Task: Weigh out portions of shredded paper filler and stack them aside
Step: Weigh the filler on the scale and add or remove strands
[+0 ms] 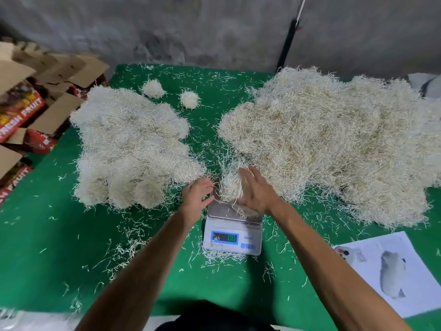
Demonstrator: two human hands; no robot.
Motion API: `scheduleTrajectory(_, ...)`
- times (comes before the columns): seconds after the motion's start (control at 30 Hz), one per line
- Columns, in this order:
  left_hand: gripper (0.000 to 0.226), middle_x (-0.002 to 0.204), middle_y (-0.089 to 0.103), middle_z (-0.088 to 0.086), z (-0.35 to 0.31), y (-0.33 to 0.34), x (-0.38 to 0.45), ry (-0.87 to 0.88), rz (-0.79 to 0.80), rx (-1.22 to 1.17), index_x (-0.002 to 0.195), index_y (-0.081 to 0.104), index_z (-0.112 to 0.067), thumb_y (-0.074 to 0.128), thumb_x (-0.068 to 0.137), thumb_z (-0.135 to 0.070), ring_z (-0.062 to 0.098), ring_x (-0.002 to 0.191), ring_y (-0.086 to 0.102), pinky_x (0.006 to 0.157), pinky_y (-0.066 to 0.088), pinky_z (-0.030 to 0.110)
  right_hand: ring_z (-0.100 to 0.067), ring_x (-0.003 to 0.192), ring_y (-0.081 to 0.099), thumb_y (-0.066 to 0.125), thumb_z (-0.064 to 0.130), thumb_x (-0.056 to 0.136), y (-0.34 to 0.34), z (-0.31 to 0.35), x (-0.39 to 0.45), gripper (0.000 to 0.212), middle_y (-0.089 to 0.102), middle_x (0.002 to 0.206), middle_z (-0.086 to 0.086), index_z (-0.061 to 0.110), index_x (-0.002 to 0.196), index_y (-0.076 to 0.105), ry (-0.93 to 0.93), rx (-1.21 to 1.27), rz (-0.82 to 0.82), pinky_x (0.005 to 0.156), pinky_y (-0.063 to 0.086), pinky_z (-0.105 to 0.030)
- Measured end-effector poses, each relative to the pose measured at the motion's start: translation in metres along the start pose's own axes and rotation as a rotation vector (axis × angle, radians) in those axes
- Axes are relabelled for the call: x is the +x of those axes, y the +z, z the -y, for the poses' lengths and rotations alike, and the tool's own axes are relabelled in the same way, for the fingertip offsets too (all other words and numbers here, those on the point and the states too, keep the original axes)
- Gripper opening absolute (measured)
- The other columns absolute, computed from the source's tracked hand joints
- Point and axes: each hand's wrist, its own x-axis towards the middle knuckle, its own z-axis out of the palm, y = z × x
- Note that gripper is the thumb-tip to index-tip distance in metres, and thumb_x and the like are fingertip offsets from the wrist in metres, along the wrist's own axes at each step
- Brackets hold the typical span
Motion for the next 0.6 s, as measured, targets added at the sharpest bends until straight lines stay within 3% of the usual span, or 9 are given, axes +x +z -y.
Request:
scheduleTrajectory(0.1, 0.031, 0.127, 0.067, 0.008, 0.005, -0.015, -0.001, -0.040, 0.052, -0.055, 0.129, 0.062, -0.009, 0.060, 0.100, -0.022, 0.024, 0.114, 0.066, 0.089, 0.060, 0.040, -0.039, 0.152, 0.026, 0.071, 0.062, 0.087, -0.010, -0.010, -0.004, 0.101, -0.001, 0.172, 0.000, 0.039, 0.163, 0.009, 0.044, 0.114, 0.038, 0.118, 0.029, -0.067)
scheduleTrajectory(0.23, 0.031, 0.136, 0.063, 0.011, 0.012, -0.027, 0.005, -0.021, 0.008, -0.013, 0.128, 0.061, -0.010, 0.057, 0.102, -0.024, 0.027, 0.119, 0.063, 0.098, 0.055, 0.044, -0.036, 0.148, 0.034, 0.053, 0.063, 0.098, -0.022, -0.025, -0.011, 0.076, 0.021, 0.169, -0.006, 0.031, 0.160, 0.021, 0.072, 0.264, -0.108, 0.116, 0.031, -0.056)
scheduleTrajectory(0.43, 0.038, 0.139, 0.059, 0.011, 0.013, -0.023, 0.005, 0.040, 0.017, 0.038, 0.135, 0.059, -0.013, 0.060, 0.100, -0.029, 0.025, 0.118, 0.063, 0.094, 0.057, 0.040, -0.034, 0.146, 0.039, 0.041, 0.084, 0.088, -0.008, -0.028, -0.016, 0.096, 0.027, 0.167, -0.007, 0.025, 0.161, 0.021, 0.148, 0.308, -0.126, 0.116, 0.038, -0.055)
scheduleTrajectory(0.6, 0.044, 0.142, 0.057, 0.012, 0.010, -0.022, 0.008, 0.038, 0.004, 0.044, 0.138, 0.056, -0.010, 0.061, 0.099, -0.029, 0.026, 0.118, 0.063, 0.094, 0.058, 0.041, -0.035, 0.150, 0.033, 0.041, 0.087, 0.086, 0.005, -0.029, -0.017, 0.100, 0.021, 0.169, -0.008, 0.025, 0.162, 0.017, 0.191, 0.365, -0.098, 0.118, 0.032, -0.053)
